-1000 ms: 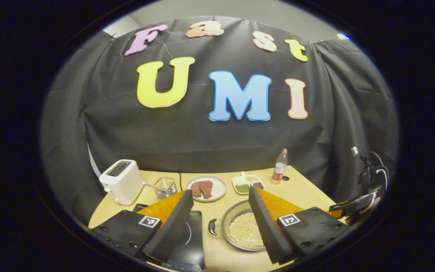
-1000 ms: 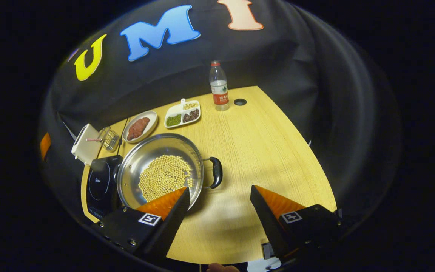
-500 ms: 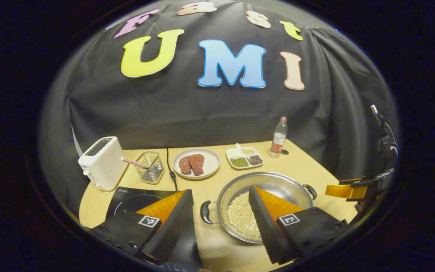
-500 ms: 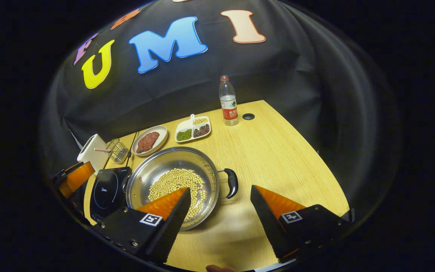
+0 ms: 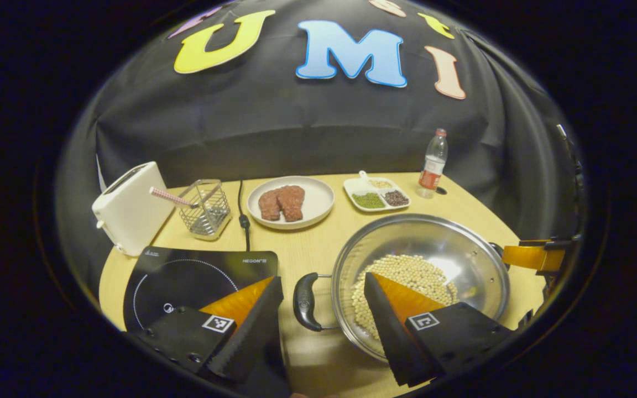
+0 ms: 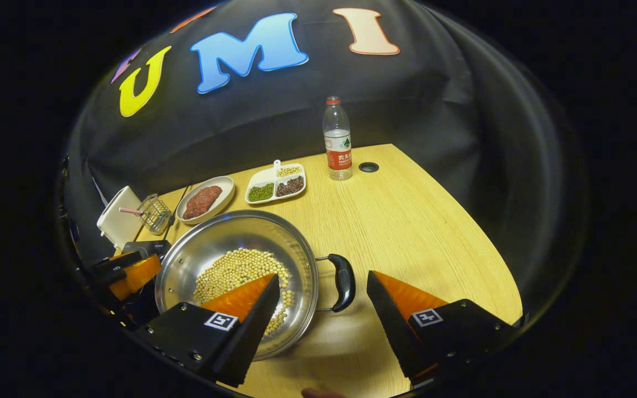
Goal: First push the handle of the pot to place it horizontally, then grasp the pot with both hands and set it on the induction cooktop.
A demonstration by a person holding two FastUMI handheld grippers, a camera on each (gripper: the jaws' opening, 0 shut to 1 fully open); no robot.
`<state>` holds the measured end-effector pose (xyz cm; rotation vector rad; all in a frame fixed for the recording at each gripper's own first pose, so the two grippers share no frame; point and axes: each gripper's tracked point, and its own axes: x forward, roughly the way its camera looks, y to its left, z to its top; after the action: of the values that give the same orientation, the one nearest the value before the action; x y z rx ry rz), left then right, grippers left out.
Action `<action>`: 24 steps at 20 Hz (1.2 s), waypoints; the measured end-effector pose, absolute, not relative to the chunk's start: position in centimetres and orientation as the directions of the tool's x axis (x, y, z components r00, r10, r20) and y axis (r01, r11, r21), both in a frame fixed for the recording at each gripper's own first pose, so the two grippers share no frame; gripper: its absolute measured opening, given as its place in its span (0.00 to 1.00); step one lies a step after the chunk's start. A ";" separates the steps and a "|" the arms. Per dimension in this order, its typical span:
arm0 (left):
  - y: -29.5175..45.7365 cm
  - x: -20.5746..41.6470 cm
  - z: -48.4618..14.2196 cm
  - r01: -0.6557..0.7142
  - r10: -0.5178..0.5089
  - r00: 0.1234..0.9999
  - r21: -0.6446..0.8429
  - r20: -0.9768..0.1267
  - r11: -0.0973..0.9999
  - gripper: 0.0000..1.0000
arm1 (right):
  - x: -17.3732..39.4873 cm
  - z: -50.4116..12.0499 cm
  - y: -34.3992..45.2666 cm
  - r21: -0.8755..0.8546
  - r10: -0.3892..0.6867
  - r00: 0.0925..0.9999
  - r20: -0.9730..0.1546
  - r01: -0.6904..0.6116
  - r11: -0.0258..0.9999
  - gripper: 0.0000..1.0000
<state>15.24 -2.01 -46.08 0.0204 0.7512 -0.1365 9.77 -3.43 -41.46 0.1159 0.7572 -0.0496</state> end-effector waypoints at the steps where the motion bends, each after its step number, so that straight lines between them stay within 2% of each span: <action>1: -2.0 15.4 -46.7 0.130 -0.117 0.715 -0.033 -0.690 0.991 1.00 | 10.2 -42.0 -3.5 0.086 -0.006 0.724 -0.689 0.090 0.992 0.98; 3: -2.1 15.7 -47.6 0.136 -0.120 0.707 -0.032 -0.697 0.990 0.98 | 10.5 -42.7 -3.6 0.086 -0.008 0.723 -0.691 0.093 0.992 0.99; 6: -2.0 16.0 -48.7 0.134 -0.116 0.692 -0.031 -0.713 0.991 1.00 | 11.2 -43.8 -3.7 0.072 -0.015 0.715 -0.699 0.090 0.993 0.98; 7: -2.1 16.1 -48.9 0.133 -0.115 0.687 -0.032 -0.717 0.991 0.96 | 11.5 -44.2 -3.7 0.069 -0.016 0.712 -0.702 0.091 0.993 0.98; 10: -2.3 16.3 -49.7 0.133 -0.109 0.678 -0.025 -0.727 0.991 1.00 | 11.6 -45.4 -4.3 0.047 -0.038 0.696 -0.717 0.103 0.994 0.99; 17: -2.6 16.4 -50.8 0.158 -0.098 0.668 0.011 -0.738 0.987 0.97 | 11.8 -47.8 -4.8 0.030 -0.064 0.668 -0.742 0.128 0.991 0.98; 18: -2.4 16.6 -50.9 0.160 -0.092 0.673 0.023 -0.734 0.987 0.91 | 11.8 -48.1 -4.9 0.023 -0.073 0.661 -0.747 0.135 0.991 0.96; 20: -2.3 16.8 -51.0 0.159 -0.079 0.674 0.041 -0.734 0.986 0.85 | 11.7 -48.7 -4.4 0.042 -0.059 0.649 -0.759 0.139 0.989 0.86; 22: -2.2 16.6 -51.0 0.161 -0.075 0.674 0.047 -0.735 0.986 0.75 | 12.0 -48.8 -3.9 0.056 -0.046 0.649 -0.759 0.135 0.989 0.82; 23: -2.2 16.6 -51.0 0.162 -0.076 0.673 0.046 -0.736 0.986 0.77 | 11.6 -48.7 -4.0 0.053 -0.045 0.643 -0.765 0.134 0.990 0.73; 24: -2.2 16.6 -51.0 0.163 -0.079 0.673 0.043 -0.735 0.986 0.77 | 11.6 -48.6 -4.0 0.058 -0.043 0.641 -0.766 0.136 0.989 0.72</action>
<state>16.61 -2.25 -51.00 0.1086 0.8214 -0.1364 11.58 -3.97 -48.65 0.1142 0.8690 -0.1021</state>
